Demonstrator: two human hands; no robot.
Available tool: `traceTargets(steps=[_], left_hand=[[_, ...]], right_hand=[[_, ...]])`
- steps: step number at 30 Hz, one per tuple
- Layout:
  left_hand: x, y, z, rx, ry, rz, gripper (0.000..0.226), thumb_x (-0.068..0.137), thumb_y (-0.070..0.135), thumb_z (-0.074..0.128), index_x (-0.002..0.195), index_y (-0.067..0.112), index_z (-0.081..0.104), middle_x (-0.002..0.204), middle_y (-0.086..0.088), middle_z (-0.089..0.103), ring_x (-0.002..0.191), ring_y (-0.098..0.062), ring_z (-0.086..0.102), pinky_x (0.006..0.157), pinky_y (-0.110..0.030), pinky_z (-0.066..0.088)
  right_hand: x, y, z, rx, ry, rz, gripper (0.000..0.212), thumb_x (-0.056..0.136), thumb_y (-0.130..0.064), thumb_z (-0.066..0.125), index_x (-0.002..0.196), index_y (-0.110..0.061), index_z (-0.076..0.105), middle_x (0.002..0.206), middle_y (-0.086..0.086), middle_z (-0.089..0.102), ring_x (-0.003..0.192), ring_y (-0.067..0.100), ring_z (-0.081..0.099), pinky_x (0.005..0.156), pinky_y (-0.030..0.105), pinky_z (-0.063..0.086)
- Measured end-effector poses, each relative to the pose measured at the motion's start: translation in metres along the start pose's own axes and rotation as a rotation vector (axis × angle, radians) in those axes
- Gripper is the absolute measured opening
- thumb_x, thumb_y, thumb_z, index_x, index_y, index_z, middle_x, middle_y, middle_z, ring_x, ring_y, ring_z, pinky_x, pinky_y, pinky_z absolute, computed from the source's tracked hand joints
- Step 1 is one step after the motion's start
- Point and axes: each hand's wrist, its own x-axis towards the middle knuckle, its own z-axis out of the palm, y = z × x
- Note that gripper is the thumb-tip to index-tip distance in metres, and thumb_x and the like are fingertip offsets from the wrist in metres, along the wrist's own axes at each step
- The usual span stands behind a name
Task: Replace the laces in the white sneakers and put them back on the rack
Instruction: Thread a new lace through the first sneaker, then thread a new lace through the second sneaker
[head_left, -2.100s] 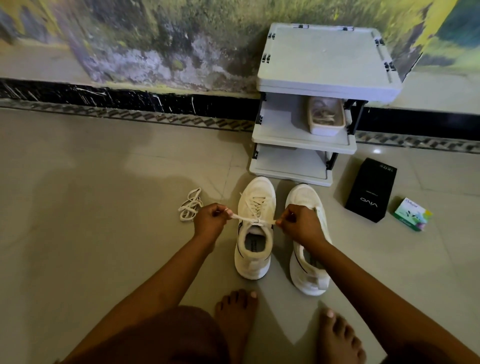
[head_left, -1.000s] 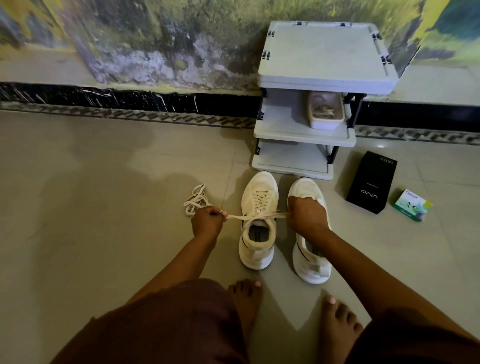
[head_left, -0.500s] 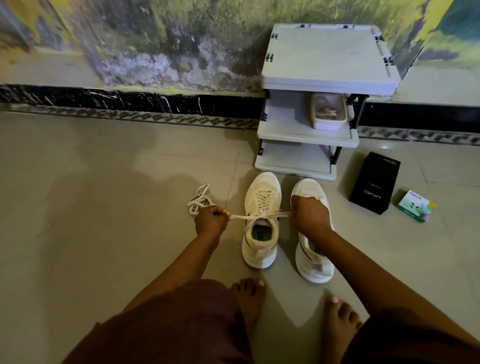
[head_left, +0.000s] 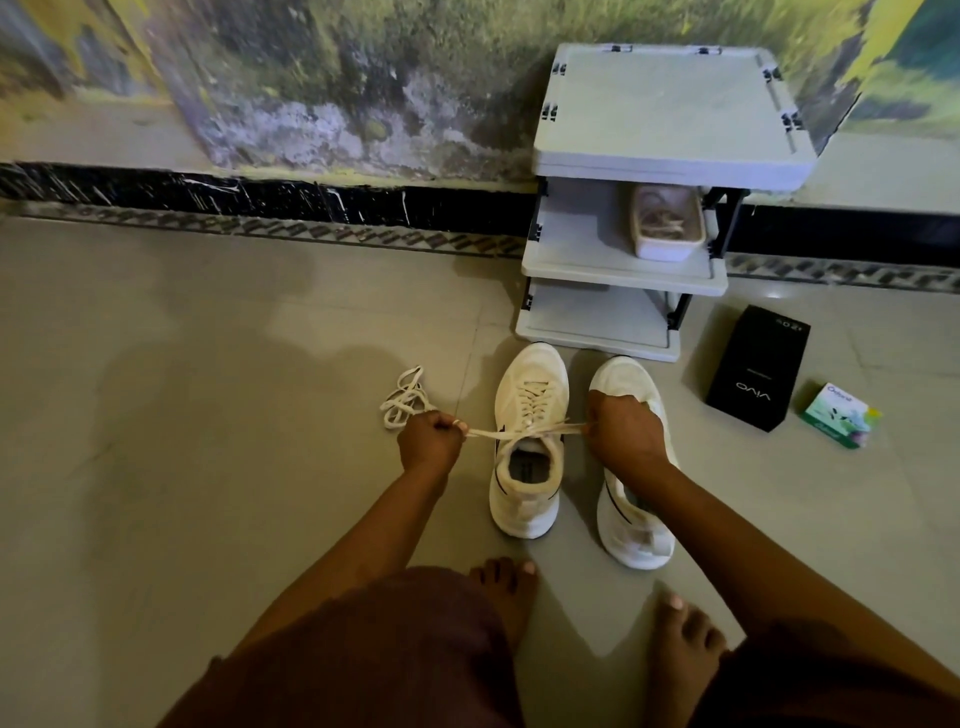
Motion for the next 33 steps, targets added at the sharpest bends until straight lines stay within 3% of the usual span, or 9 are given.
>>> traceTargets(steps=[2,4,6,8,12,16,20,27,33], left_hand=[[-0.004,0.007,0.0,-0.02,-0.052,0.015,0.016,0.083,0.007,0.065,0.072,0.018,0.061,0.094,-0.019,0.068,0.089,-0.032,0.064,0.087,-0.042,0.054],[-0.012,0.014,0.002,-0.017,-0.2,0.051,0.009,0.087,0.009,0.062,0.094,0.015,0.063,0.099,-0.012,0.064,0.091,-0.025,0.059,0.084,-0.035,0.05],[-0.021,0.02,0.006,0.061,-0.362,0.068,0.031,0.089,0.014,0.061,0.12,0.015,0.058,0.109,-0.004,0.058,0.099,-0.021,0.055,0.083,-0.03,0.046],[-0.026,0.02,0.012,0.144,-0.462,0.075,0.041,0.09,0.017,0.06,0.131,0.019,0.053,0.122,-0.003,0.056,0.111,-0.021,0.055,0.089,-0.03,0.046],[-0.024,0.013,0.011,0.184,-0.455,0.122,0.041,0.09,0.017,0.059,0.131,0.02,0.055,0.139,-0.002,0.05,0.125,-0.021,0.049,0.105,-0.034,0.041],[-0.013,0.012,-0.006,0.198,-0.43,0.138,0.04,0.091,0.012,0.057,0.13,0.019,0.056,0.139,-0.003,0.05,0.126,-0.02,0.048,0.107,-0.035,0.04],[-0.002,0.013,-0.022,0.228,-0.508,0.112,0.04,0.091,0.009,0.055,0.131,0.016,0.056,0.139,-0.003,0.051,0.125,-0.019,0.048,0.101,-0.029,0.042],[0.061,0.011,-0.07,0.459,-0.156,0.208,0.022,0.085,0.015,0.064,0.106,0.013,0.071,0.117,-0.008,0.065,0.11,-0.025,0.059,0.089,-0.028,0.044],[0.107,-0.007,-0.072,0.638,-0.071,0.157,0.035,0.084,0.021,0.066,0.118,0.014,0.062,0.118,-0.012,0.063,0.109,-0.028,0.058,0.086,-0.031,0.045]], right_hand=[[0.001,-0.002,-0.001,0.101,0.002,0.01,0.02,0.092,-0.012,0.056,0.111,-0.01,0.06,0.107,0.013,0.065,0.094,0.027,0.063,0.087,0.036,0.053],[-0.001,-0.006,-0.002,0.184,-0.064,-0.01,0.024,0.094,-0.015,0.054,0.116,-0.007,0.057,0.111,0.013,0.063,0.099,0.028,0.06,0.086,0.032,0.047],[-0.004,-0.012,0.002,0.236,-0.187,-0.042,0.032,0.095,-0.023,0.052,0.12,-0.003,0.054,0.115,0.016,0.062,0.104,0.029,0.059,0.079,0.03,0.043],[-0.006,-0.017,0.01,0.271,-0.259,-0.045,0.036,0.095,-0.027,0.053,0.122,-0.003,0.055,0.117,0.017,0.062,0.105,0.03,0.059,0.077,0.03,0.044],[-0.006,-0.027,0.019,0.264,-0.238,-0.082,0.035,0.093,-0.028,0.055,0.118,-0.004,0.06,0.113,0.017,0.065,0.104,0.031,0.06,0.085,0.035,0.047],[-0.002,-0.041,0.023,0.304,-0.293,-0.095,0.04,0.092,-0.032,0.057,0.122,-0.006,0.059,0.117,0.013,0.063,0.105,0.027,0.059,0.082,0.031,0.047],[0.006,-0.049,0.023,0.277,-0.325,-0.071,0.044,0.092,-0.032,0.058,0.129,-0.01,0.054,0.126,0.011,0.059,0.111,0.025,0.057,0.09,0.031,0.048],[0.025,-0.087,0.005,0.205,-0.16,-0.208,0.037,0.093,-0.027,0.055,0.128,-0.015,0.055,0.128,0.007,0.057,0.112,0.024,0.056,0.09,0.027,0.043],[0.045,-0.1,0.014,0.259,-0.171,-0.256,0.032,0.094,-0.024,0.055,0.124,-0.013,0.058,0.123,0.003,0.061,0.111,0.018,0.056,0.083,0.021,0.038]])
